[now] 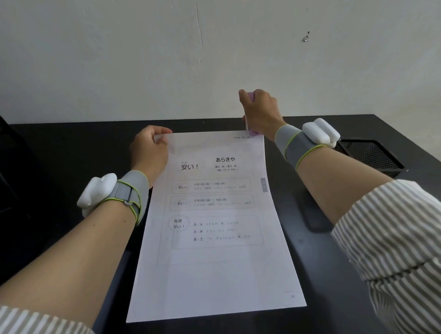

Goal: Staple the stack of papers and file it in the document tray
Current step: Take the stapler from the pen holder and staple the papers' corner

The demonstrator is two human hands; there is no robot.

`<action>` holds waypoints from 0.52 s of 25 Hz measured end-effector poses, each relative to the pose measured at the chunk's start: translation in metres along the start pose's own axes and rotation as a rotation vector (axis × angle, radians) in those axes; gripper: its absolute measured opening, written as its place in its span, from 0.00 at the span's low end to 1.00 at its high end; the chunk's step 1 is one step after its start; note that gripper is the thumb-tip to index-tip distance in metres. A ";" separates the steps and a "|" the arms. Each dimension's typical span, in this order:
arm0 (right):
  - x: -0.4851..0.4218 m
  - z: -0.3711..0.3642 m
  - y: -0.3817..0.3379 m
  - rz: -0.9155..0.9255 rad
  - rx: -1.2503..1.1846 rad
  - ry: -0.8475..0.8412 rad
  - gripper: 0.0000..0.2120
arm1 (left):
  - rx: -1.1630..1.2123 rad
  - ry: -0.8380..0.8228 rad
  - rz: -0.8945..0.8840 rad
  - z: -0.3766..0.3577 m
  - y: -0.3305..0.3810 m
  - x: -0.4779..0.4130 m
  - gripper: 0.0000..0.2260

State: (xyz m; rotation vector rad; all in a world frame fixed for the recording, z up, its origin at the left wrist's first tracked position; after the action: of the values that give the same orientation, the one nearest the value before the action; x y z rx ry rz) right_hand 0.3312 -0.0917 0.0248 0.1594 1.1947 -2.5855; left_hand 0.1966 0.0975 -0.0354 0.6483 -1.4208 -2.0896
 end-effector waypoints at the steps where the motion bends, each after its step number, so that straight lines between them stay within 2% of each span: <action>1: -0.002 -0.002 0.001 -0.007 -0.004 0.004 0.18 | -0.006 0.000 -0.004 0.000 0.000 -0.002 0.09; 13: -0.020 -0.017 0.007 -0.081 -0.016 -0.018 0.15 | -0.048 -0.015 -0.028 -0.005 -0.003 -0.021 0.09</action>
State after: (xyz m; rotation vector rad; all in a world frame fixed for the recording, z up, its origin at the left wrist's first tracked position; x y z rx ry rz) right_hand 0.3519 -0.0786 0.0134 0.0862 1.2401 -2.6399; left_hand 0.2155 0.1090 -0.0383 0.6376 -1.3734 -2.1472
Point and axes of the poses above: each hand's wrist, its own x-axis away from the middle knuckle, its own z-axis out of the back of the hand, y = z × x, the point moved 3 cm from there along -x, towards the middle knuckle, and after that the axes turned 1 degree about x, right-handed, at the moved point
